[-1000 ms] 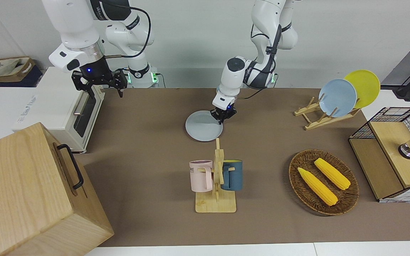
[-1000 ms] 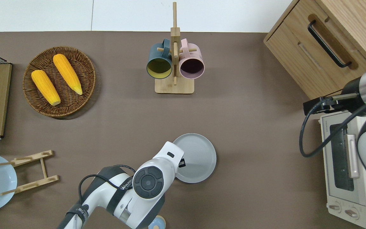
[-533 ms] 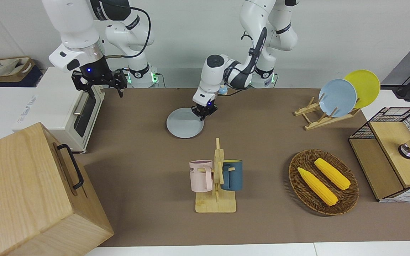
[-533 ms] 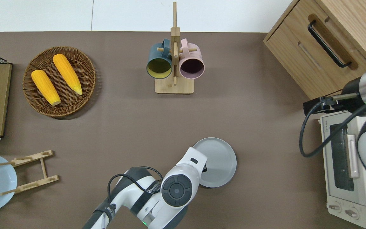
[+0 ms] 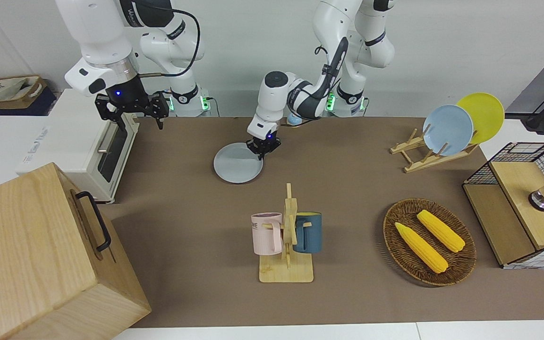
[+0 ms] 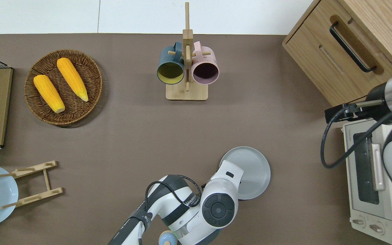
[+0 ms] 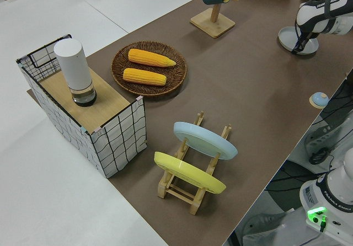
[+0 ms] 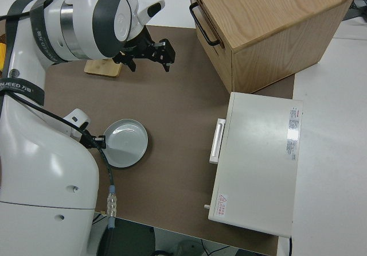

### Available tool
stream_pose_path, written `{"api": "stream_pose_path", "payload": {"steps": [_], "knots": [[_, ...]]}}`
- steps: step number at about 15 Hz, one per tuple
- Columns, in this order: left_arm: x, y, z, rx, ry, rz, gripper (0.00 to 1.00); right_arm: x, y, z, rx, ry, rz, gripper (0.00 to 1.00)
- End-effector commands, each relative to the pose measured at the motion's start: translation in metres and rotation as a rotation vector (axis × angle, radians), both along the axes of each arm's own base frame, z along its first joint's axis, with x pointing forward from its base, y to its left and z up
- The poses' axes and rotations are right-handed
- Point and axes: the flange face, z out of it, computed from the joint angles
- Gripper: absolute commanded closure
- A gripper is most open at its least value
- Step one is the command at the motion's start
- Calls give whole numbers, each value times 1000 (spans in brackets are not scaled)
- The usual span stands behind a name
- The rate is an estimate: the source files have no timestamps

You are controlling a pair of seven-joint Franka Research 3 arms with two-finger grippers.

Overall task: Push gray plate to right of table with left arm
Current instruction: 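Continue pushing the gray plate toward the toaster oven with the left gripper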

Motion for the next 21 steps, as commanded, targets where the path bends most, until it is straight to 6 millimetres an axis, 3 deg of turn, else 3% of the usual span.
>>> {"api": "stream_pose_path", "payload": {"steps": [1, 6, 10, 11, 12, 13, 14, 15, 19, 21], "knots": [[1, -37, -21, 9, -8, 29, 1000, -3, 0, 3, 6, 4, -4, 17], [-3, -62, -15, -8, -20, 32, 1000, -3, 0, 3, 6, 4, -4, 17], [-2, -62, -15, -5, -18, 39, 967, -3, 0, 3, 6, 4, -4, 17], [-1, -62, -13, -7, -20, 41, 822, -3, 0, 3, 6, 4, -4, 17], [2, -61, -12, -8, -24, 45, 504, -3, 0, 3, 6, 4, -4, 17], [4, -60, -11, -7, -24, 48, 254, -3, 0, 3, 6, 4, -4, 17], [9, -57, -9, -7, -27, 54, 162, -3, 0, 3, 6, 4, -4, 17], [13, -56, -5, 3, -26, 52, 8, -3, 0, 3, 6, 4, -4, 17], [16, -53, 4, 17, -30, 41, 7, -3, 0, 3, 6, 4, -4, 17], [27, -40, 12, 29, -32, 19, 7, -3, 0, 3, 6, 4, -4, 17]]}}
